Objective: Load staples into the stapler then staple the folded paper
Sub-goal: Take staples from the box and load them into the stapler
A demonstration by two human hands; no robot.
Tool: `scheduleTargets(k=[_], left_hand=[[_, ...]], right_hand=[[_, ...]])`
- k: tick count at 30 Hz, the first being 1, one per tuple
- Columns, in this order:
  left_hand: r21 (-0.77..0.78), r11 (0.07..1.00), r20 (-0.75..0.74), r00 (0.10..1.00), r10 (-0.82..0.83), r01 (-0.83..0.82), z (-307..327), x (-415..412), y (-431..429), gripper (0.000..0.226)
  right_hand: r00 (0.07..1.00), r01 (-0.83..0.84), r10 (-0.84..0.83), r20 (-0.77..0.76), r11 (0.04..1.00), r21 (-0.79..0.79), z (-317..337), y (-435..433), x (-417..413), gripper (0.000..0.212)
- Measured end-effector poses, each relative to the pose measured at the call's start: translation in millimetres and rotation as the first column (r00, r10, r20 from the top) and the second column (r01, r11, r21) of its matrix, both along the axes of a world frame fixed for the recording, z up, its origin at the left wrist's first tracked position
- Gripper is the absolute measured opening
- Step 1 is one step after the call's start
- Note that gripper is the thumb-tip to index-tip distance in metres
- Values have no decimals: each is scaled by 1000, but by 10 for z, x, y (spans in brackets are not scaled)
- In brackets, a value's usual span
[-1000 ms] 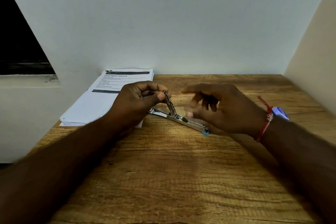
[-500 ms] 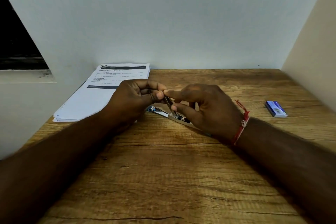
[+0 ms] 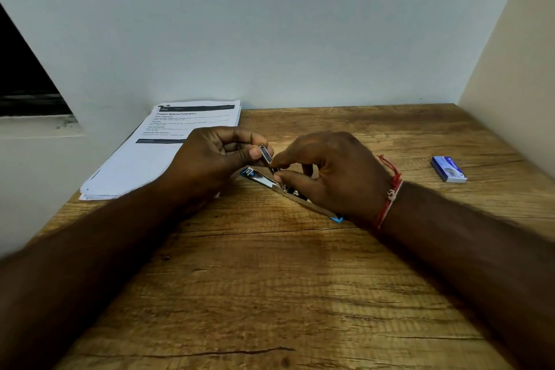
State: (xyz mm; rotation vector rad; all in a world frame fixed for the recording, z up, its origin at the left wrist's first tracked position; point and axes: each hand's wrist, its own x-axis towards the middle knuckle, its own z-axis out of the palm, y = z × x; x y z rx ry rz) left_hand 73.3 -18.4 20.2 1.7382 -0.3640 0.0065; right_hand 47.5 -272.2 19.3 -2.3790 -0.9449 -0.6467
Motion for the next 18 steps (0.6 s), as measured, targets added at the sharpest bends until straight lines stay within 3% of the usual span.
scheduleTargets(k=[18], left_hand=[[82,996,21,1000,13,-15,49,-37,-29,18]], right_hand=[[990,-45,69,-127,982,185,38,-52,-71,12]])
